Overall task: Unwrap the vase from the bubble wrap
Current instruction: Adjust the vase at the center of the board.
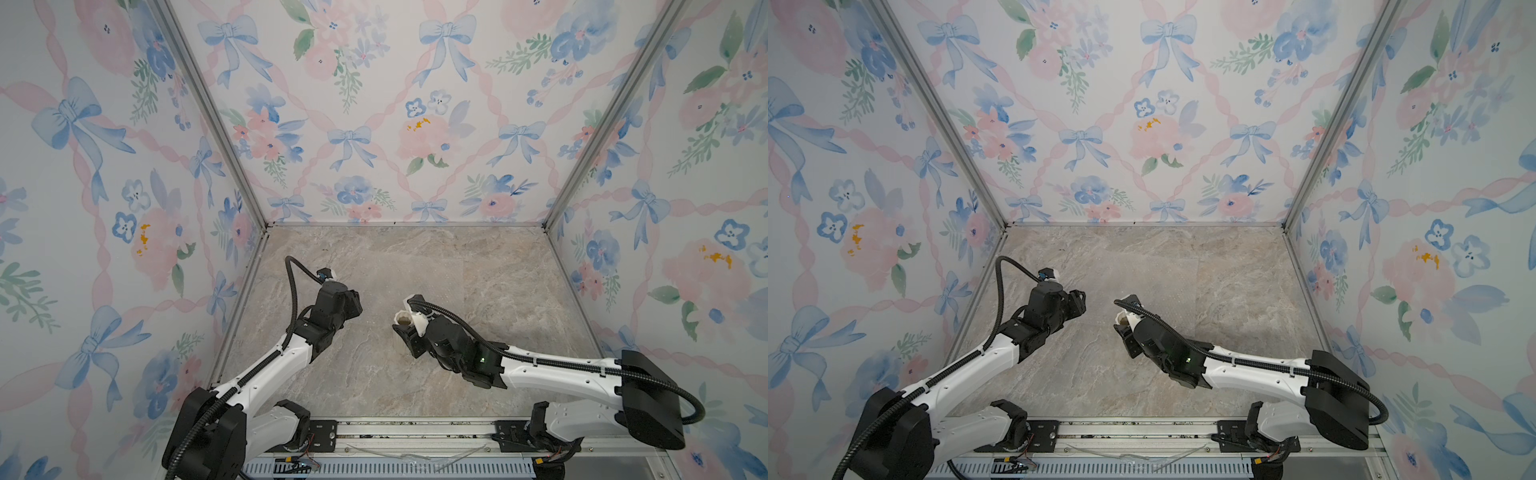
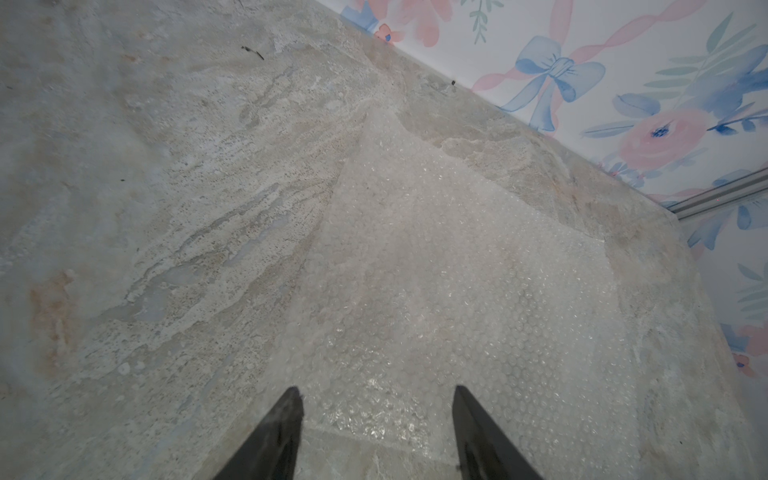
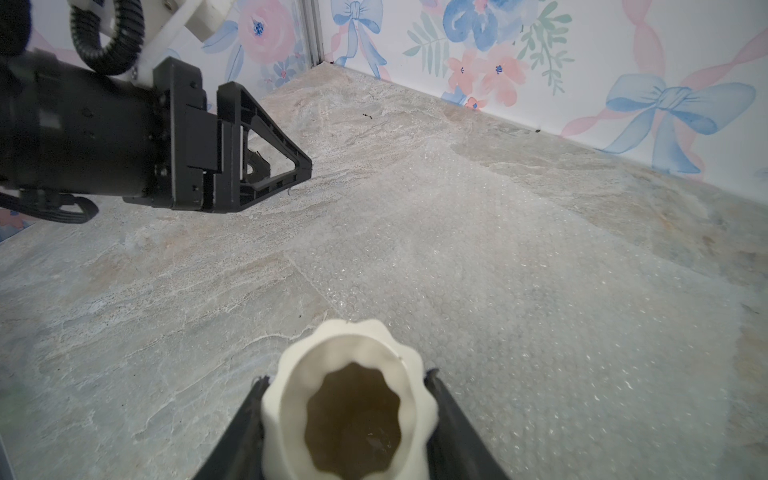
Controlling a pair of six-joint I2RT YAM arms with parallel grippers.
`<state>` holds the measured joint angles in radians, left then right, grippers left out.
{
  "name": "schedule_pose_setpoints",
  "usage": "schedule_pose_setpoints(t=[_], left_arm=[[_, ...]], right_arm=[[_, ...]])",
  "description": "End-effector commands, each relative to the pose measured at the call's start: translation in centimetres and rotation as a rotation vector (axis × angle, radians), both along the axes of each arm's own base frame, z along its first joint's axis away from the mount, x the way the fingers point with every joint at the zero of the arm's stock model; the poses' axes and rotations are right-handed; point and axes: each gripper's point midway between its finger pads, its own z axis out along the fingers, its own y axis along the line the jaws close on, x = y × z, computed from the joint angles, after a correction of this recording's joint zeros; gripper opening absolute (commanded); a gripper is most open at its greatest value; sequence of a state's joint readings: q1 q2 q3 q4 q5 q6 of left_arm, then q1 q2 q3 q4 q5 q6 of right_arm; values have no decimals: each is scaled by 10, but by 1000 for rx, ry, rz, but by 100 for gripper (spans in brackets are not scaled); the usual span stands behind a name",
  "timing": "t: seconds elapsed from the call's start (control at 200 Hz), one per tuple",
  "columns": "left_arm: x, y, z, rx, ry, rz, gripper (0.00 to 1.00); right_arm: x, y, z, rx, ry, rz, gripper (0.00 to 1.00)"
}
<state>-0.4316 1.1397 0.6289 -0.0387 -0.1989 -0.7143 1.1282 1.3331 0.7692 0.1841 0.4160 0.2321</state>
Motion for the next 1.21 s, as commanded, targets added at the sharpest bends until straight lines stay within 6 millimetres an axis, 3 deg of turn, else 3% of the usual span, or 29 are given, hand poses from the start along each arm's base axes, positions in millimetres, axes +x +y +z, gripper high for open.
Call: schedule_pose_setpoints(t=[0.0,0.395,0.795,1.2], left_arm=[[3,0,12,12,-34,-1,59],[3,1,12,18,-31,2,59],[3,1,13,22,-32,1,59],[3,1,12,26,-28,-3,59]], right_arm=[[7,-5,25,75,-37,-29,37],[8,-11,26,93,-39,-36,50],[9,-14,17,93,-13,-46,51],[9,-20,14,95,-11,-62,61]])
